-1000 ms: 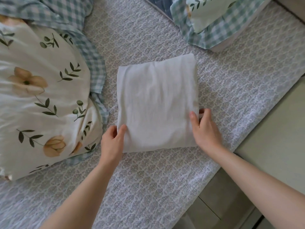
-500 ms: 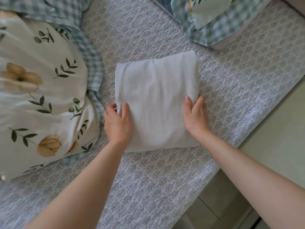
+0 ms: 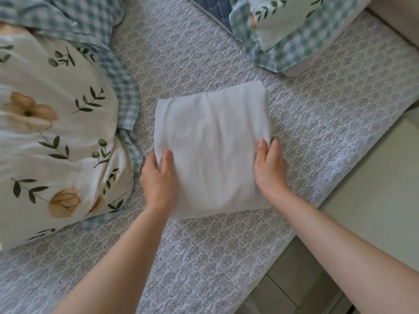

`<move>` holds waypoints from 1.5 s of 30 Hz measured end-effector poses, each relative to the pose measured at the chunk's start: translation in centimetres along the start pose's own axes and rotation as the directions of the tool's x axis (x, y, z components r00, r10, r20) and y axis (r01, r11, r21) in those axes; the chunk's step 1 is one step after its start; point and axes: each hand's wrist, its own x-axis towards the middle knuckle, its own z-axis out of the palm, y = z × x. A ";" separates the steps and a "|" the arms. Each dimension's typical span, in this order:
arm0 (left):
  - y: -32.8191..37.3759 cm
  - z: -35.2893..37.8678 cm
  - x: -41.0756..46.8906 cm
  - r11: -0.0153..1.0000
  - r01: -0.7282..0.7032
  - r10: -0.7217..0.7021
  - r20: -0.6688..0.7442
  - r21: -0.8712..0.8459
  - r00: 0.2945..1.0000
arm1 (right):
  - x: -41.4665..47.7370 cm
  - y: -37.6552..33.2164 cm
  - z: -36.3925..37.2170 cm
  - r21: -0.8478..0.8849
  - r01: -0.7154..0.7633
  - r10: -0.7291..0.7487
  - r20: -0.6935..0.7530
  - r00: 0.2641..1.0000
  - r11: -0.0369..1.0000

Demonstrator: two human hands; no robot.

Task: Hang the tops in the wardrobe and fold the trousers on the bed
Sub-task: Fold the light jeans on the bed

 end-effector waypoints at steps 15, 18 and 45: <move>7.0 -4.8 -8.9 0.990 -0.129 0.135 0.149 -0.050 0.980 | -9.4 -2.2 -10.9 0.151 -0.003 0.024 -0.135 0.991 0.989; 9.0 -6.4 -11.1 0.983 -0.176 0.183 0.195 -0.052 0.963 | -12.7 -3.3 -13.3 0.220 -0.042 0.081 -0.171 0.982 0.975; 16.6 -15.4 -39.0 0.847 -0.528 0.454 0.606 -0.064 0.654 | -47.0 -0.7 -35.1 0.543 -0.202 0.503 -0.490 0.713 0.815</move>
